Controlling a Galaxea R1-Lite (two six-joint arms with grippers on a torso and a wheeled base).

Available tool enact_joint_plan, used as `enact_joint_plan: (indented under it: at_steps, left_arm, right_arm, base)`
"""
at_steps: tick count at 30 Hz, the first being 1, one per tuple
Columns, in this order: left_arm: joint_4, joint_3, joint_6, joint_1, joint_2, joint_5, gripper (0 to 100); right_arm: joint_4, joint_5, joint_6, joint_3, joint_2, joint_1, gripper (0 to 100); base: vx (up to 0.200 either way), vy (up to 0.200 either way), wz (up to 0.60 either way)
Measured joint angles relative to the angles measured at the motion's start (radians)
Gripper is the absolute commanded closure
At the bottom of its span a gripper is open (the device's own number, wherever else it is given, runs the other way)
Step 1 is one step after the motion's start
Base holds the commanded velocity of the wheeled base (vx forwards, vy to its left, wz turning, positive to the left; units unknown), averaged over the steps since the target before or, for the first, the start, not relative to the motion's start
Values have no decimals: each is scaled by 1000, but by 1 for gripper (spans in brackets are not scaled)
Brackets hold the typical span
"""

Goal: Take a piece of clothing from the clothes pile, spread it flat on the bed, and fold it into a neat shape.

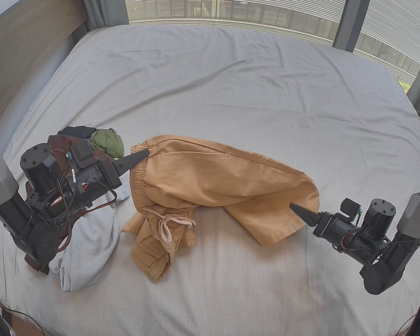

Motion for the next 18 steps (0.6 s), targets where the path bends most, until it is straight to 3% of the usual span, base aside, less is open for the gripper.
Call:
enact_joint_plan:
  at_steps: [7, 18]
  left_arm:
    - [0, 1, 6, -1, 0, -1, 100]
    - [-1, 3, 7, -5, -1, -1, 100]
  right_arm:
    - [0, 6, 166, -85, 0, -78, 0]
    - [0, 31, 266, -190, 29, -143, 0]
  base:
    - [0, 0, 0]
    - [0, 0, 0]
